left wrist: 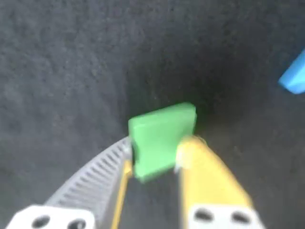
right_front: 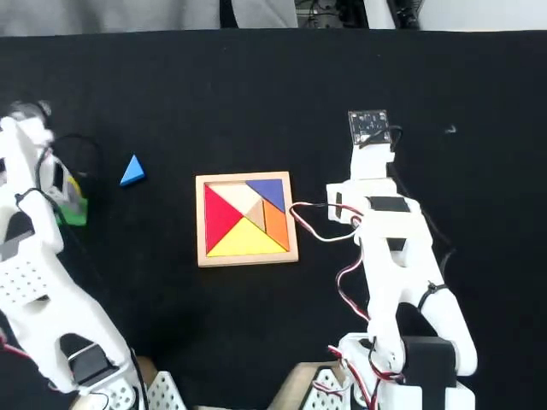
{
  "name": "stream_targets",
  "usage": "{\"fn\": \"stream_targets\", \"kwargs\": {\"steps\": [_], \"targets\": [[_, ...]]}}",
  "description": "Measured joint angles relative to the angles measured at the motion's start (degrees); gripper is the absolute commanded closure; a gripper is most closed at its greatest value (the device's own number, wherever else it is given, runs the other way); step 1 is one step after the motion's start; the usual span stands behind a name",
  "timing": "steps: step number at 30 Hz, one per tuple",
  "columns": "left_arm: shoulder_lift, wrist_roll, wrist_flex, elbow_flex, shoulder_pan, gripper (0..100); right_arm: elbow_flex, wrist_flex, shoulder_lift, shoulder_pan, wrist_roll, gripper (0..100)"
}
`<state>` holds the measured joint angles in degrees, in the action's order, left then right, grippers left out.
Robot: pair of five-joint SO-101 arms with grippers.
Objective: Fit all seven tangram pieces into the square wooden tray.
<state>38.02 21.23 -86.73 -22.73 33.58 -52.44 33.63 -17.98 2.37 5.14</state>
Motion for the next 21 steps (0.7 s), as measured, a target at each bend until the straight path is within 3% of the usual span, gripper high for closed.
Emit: {"fn": "stream_targets", "kwargs": {"steps": [5,9,16,19,21], "targets": [[-4.22,0.00,-10.46,-3.69,-3.25,91,0.00,0.00,0.00,0.00,0.00,98.7],[-11.60,0.00,-13.01,-3.96,-7.38,91,0.00,0.00,0.00,0.00,0.00,98.7],[-19.34,0.00,-12.22,4.66,-13.80,91,0.00,0.00,0.00,0.00,0.00,98.7],[-19.34,0.00,-8.09,6.33,-11.96,89,0.00,0.00,0.00,0.00,0.00,98.7],[-19.34,-0.44,-4.13,7.21,-8.00,82,0.00,0.00,0.00,0.00,0.00,98.7]]}}
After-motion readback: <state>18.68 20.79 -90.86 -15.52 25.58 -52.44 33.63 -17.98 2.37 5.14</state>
